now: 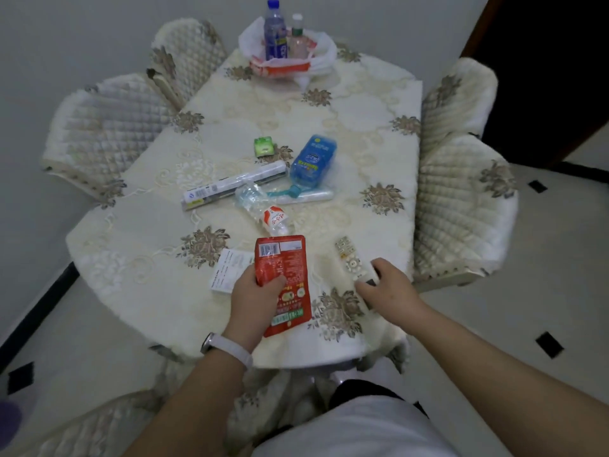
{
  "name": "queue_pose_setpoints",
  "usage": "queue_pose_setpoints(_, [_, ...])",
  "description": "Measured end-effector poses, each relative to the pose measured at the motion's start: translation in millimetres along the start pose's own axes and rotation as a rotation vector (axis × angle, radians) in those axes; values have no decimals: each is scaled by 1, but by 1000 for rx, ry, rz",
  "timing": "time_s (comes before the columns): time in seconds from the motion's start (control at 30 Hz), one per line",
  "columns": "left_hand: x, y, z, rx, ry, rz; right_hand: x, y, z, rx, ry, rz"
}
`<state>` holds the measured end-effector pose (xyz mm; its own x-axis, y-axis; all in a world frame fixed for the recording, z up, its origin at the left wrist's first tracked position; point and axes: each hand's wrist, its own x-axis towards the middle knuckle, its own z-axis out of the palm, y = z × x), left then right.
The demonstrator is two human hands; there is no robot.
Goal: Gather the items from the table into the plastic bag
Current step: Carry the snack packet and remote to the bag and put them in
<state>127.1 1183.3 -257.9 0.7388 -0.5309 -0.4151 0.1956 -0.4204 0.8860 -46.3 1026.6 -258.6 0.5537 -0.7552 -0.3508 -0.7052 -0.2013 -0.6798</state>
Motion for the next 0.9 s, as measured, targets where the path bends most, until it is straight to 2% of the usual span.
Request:
queue_pose_setpoints(0.23, [-32, 30, 40, -43, -142, 121, -42, 0, -57, 193, 160, -30])
queue_pose_setpoints(0.4, [-40, 51, 100, -5, -242, 131, -59, 35, -94, 327, 319, 5])
queue_pose_setpoints(0.6, [-62, 78, 224, 92, -381, 210, -83, 121, -161, 416, 446, 117])
queue_pose_setpoints(0.9, [-127, 119, 442, 166, -597, 253, -118, 277, -310, 484, 627, 263])
